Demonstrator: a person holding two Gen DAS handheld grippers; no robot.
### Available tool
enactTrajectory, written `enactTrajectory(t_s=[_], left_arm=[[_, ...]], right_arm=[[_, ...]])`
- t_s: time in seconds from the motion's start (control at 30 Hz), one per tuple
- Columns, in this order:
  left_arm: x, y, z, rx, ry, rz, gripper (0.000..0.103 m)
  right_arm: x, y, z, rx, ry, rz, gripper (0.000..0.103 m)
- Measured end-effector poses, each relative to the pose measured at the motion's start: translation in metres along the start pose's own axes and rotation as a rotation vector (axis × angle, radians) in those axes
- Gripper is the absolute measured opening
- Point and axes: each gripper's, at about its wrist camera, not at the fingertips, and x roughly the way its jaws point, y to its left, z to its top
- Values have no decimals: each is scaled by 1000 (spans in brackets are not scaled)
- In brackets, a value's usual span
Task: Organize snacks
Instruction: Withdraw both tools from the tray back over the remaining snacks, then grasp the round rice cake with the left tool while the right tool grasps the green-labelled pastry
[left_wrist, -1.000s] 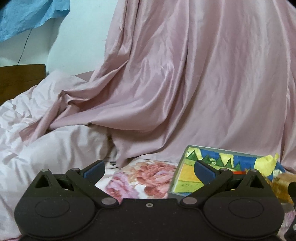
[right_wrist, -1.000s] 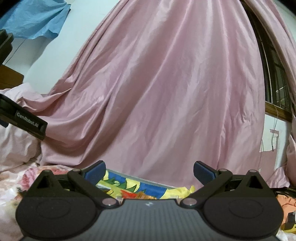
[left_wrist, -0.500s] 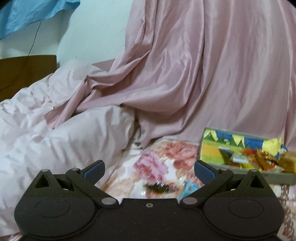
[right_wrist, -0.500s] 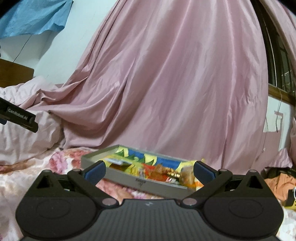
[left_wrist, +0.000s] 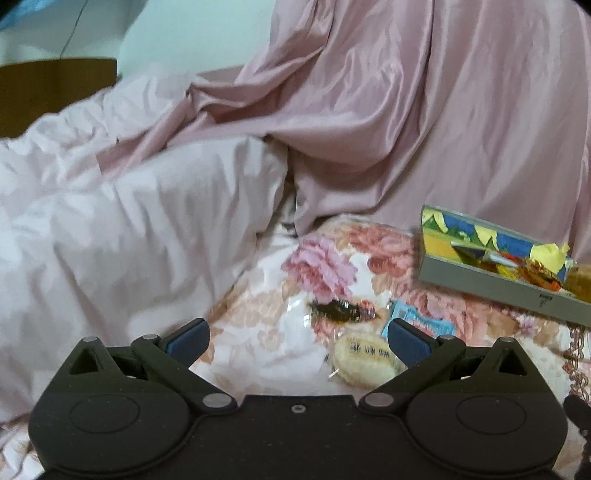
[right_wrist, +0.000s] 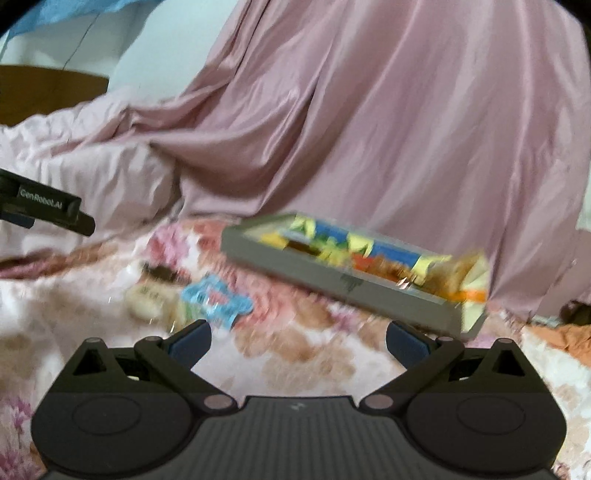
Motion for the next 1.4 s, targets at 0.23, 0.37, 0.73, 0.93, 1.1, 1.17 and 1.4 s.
enactTrajectory(t_s=[0.23, 0.37, 0.73, 0.93, 1.1, 1.17, 1.4], left_arm=[[27, 12, -9, 34, 45, -67, 102], [43, 14, -11, 92, 71, -94, 102], [99, 18, 0, 59, 165, -153, 102], [117, 26, -4, -12, 193, -199, 102], [127, 24, -5, -43, 207, -255, 102], [128, 22, -5, -47, 202, -272, 102], [139, 19, -9, -92, 213, -318, 102]], right_arm=[[24, 13, -10, -35, 105, 58, 103], [37, 19, -12, -62, 138, 67, 103], [72, 40, -21, -204, 172, 140, 103], [84, 52, -19, -243, 169, 233, 103], [99, 63, -10, -264, 109, 323, 102], [111, 69, -7, -265, 105, 334, 100], [144, 76, 1, -201, 141, 381, 94]])
